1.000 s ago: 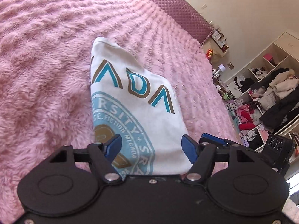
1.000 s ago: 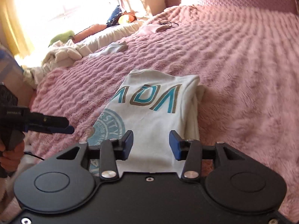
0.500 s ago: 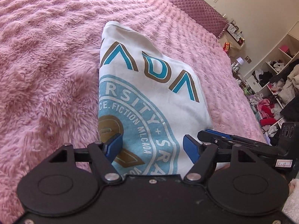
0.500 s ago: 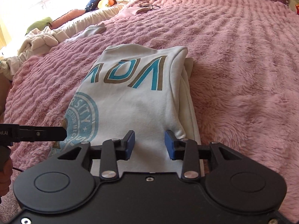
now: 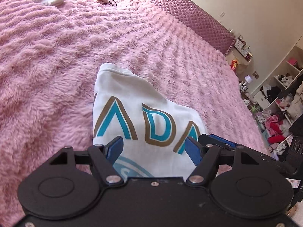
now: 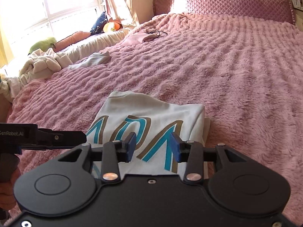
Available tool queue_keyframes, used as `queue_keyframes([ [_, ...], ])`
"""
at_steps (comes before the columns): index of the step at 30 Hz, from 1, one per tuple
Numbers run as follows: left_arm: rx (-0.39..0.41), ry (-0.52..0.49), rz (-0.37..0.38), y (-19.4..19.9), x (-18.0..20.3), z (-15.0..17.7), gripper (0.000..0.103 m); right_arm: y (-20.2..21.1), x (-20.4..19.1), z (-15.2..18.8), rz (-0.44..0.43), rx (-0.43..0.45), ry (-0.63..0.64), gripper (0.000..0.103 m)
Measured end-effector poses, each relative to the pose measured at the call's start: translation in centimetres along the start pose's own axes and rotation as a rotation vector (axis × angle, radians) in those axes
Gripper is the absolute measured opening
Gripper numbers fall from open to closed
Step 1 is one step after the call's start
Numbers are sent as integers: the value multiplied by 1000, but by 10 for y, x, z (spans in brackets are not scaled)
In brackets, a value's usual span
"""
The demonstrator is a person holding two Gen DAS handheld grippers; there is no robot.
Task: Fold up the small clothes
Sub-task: 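Press the folded sweatshirt flat with both open tools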
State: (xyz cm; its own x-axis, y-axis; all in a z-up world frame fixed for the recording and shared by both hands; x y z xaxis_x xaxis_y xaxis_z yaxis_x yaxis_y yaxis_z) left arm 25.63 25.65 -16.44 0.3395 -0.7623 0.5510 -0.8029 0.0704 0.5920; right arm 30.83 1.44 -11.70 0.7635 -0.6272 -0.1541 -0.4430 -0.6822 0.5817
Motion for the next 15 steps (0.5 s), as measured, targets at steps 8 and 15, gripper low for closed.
queue_keyframes([
  [8,-80,-1,-36,-51,-23,2,76,-40,25,20,27,-78,-98,35],
  [15,9,-31,-2,-35,-4,-26,77,-23,25,-8,22,55,-99,45],
])
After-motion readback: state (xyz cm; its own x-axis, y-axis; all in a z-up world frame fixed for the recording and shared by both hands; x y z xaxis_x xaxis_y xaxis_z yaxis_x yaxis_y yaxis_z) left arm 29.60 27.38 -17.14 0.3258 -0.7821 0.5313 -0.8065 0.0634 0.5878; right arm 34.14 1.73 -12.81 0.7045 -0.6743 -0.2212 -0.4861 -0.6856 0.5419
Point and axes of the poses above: each gripper's, at about its wrist camera, not at the fingertips, and y roughly against the way its jaws point, x to its right, z to its underside, the point moved 2 cm from there along -y, roughly the way its jaws point, and after that the axes turned 4 degrees about y, right-handed, at the moved point
